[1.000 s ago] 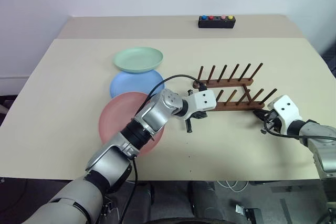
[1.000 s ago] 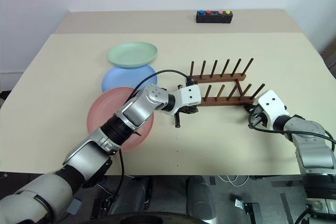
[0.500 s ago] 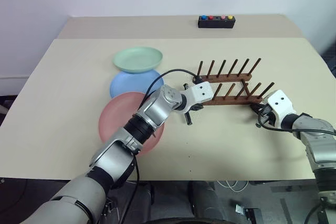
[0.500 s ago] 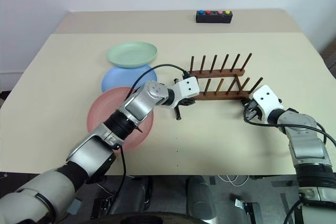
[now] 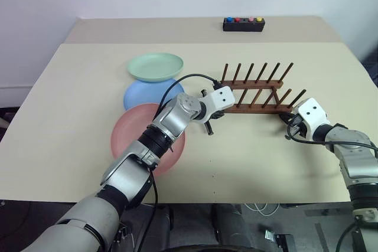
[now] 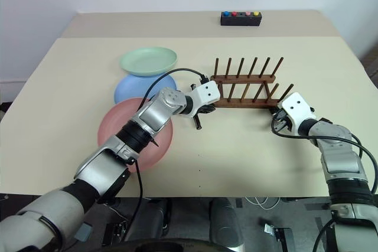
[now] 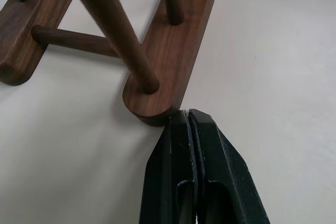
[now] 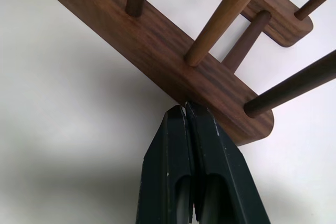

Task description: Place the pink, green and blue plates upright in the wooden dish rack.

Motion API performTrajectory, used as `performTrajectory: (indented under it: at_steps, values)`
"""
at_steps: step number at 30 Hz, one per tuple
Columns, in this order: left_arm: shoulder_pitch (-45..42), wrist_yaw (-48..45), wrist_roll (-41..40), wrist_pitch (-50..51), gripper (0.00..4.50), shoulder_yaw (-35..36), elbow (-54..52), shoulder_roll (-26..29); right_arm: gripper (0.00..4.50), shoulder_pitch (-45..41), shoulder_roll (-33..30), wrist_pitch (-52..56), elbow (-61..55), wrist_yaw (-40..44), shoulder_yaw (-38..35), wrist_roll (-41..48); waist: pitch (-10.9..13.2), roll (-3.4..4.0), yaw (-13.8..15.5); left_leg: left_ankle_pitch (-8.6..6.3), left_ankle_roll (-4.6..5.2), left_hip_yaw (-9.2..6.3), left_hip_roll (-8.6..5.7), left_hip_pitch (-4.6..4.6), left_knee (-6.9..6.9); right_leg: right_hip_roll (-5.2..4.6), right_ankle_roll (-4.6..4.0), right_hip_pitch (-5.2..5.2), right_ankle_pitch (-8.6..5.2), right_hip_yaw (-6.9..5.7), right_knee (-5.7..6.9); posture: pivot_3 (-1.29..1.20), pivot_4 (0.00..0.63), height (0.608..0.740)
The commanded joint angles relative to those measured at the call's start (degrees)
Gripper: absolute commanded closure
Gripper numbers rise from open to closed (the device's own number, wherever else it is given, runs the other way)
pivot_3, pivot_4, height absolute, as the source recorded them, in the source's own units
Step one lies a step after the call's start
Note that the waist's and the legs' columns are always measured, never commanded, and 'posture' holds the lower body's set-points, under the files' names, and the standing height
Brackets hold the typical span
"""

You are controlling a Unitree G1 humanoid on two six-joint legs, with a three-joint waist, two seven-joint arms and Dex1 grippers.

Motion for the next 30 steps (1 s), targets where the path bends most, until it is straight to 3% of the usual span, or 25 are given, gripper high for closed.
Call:
performTrajectory:
  at_steps: [1, 9, 13, 18, 21, 24, 26, 28, 29, 30]
  values:
    - [-1.1, 1.1, 0.5, -0.5, 4.49, 1.3, -0.1, -0.2, 4.46, -1.4, 0.1, -1.4, 0.0, -0.5, -0.4, -0.2, 0.0, 0.0, 0.0, 0.0, 0.0, 0.0, 0.0, 0.0, 0.0, 0.0, 0.0, 0.0, 0.0, 0.0, 0.0, 0.0, 0.15, 0.734]
    - [-1.1, 0.9, -0.4, -0.5, 4.49, 2.5, -1.6, 0.1, 4.46, -0.5, -0.1, -2.0, -1.0, 0.0, -0.7, 0.3, 0.0, 0.0, 0.0, 0.0, 0.0, 0.0, 0.0, 0.0, 0.0, 0.0, 0.0, 0.0, 0.0, 0.0, 0.0, 0.0, 0.15, 0.734]
    - [1.0, -3.4, -3.6, 0.6, 4.49, 4.3, -10.0, 2.6, 4.46, 1.8, -0.7, -2.5, -5.0, 1.8, -2.2, 2.2, 0.0, 0.0, 0.0, 0.0, 0.0, 0.0, 0.0, -0.01, -0.07, 0.0, 0.0, -0.03, 0.0, 0.0, 0.0, 0.0, 0.15, 0.734]
    - [7.1, -10.3, -10.7, 2.9, 4.49, 8.7, -27.6, 9.9, 4.46, 6.8, -1.8, -2.0, -11.7, 3.5, -4.6, 4.4, 0.0, 0.04, -0.1, 0.0, -0.01, -0.01, 0.02, 0.01, -0.17, 0.0, -0.01, -0.1, 0.0, 0.01, 0.06, 0.0, 0.15, 0.734]
    - [10.9, -11.1, -15.8, 7.4, 3.66, 15.0, -35.7, 14.6, 4.5, 9.2, -1.8, -0.5, -16.1, 4.2, -5.5, 5.9, 0.0, 0.03, -0.1, 0.01, -0.02, -0.01, 0.02, 0.0, -0.09, -0.01, -0.02, -0.07, 0.0, 0.01, 0.08, 0.0, 0.15, 0.734]
    - [14.2, -10.7, -19.9, 10.9, 2.18, 20.6, -41.8, 18.8, 4.5, 10.7, -1.9, 1.6, -19.1, 5.1, -6.1, 7.6, 0.0, 0.04, -0.1, 0.01, -0.02, -0.02, 0.03, 0.04, -0.09, 0.0, -0.02, -0.03, 0.0, 0.0, 0.08, 0.0, 0.15, 0.734]
    - [18.2, -11.1, -24.6, 14.0, 1.27, 29.0, -46.8, 23.3, 4.5, 11.3, -1.9, 4.8, -21.8, 6.1, -6.7, 10.0, 0.0, 0.04, -0.2, 0.01, -0.02, -0.02, 0.03, 0.04, -0.07, 0.0, -0.02, -0.01, 0.0, 0.0, 0.09, 0.0, 0.15, 0.734]
    - [22.1, -11.1, -29.0, 16.1, 0.31, 35.8, -51.2, 26.6, 3.68, 12.2, -2.2, 7.6, -24.6, 8.2, -7.1, 13.0, 0.0, 0.04, -0.7, 0.01, -0.01, -0.01, 0.06, 0.04, -0.13, 0.0, -0.04, -0.06, 0.0, 0.01, 0.08, 0.0, 0.15, 0.734]
    - [23.0, -10.7, -30.4, 16.7, 0.0, 36.9, -52.3, 27.4, 3.24, 12.6, -2.4, 8.3, -25.3, 8.8, -7.3, 13.7, 0.0, 0.02, -0.8, 0.01, -0.01, -0.04, 0.08, 0.04, -0.18, 0.01, -0.05, -0.08, -0.01, -0.01, 0.1, 0.0, 0.15, 0.734]
    - [24.8, -10.3, -32.0, 17.8, 0.0, 39.3, -53.7, 28.7, 2.79, 13.0, -2.6, 8.8, -26.4, 9.7, -7.2, 14.6, 0.0, 0.01, -0.6, 0.01, -0.01, -0.08, 0.08, 0.04, -0.17, 0.01, -0.05, -0.07, -0.01, -0.04, 0.11, 0.0, 0.15, 0.734]
